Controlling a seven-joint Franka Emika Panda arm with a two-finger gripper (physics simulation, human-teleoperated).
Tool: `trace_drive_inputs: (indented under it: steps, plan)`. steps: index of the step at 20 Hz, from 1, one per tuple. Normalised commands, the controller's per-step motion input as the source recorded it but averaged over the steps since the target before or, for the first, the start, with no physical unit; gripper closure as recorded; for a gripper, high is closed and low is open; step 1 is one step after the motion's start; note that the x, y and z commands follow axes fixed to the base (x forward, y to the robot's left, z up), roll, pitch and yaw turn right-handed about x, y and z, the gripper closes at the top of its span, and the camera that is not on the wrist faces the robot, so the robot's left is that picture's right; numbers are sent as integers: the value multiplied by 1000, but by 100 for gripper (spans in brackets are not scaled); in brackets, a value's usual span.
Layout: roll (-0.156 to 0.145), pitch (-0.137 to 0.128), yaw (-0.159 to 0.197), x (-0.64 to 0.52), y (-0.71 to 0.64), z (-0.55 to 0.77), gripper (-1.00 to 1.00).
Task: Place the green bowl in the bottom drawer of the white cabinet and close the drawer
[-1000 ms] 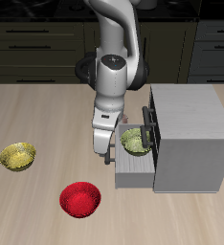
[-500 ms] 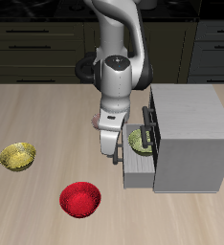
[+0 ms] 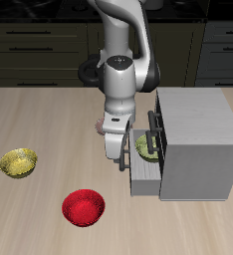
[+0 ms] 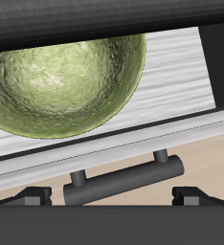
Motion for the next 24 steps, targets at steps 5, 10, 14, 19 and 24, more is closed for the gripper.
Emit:
trace_drive_inputs:
  steps: [5,10,14,19,24]
  plan:
    - [85,-67,-36,120,326,-51,-100]
    - [77,-19,30,140,281,-341,-100]
    - [79,-33,4,124,242,-399,-100]
    - [120,-89,128,322,403,-772,-100]
    - [105,-42,81,192,424,-666,-100]
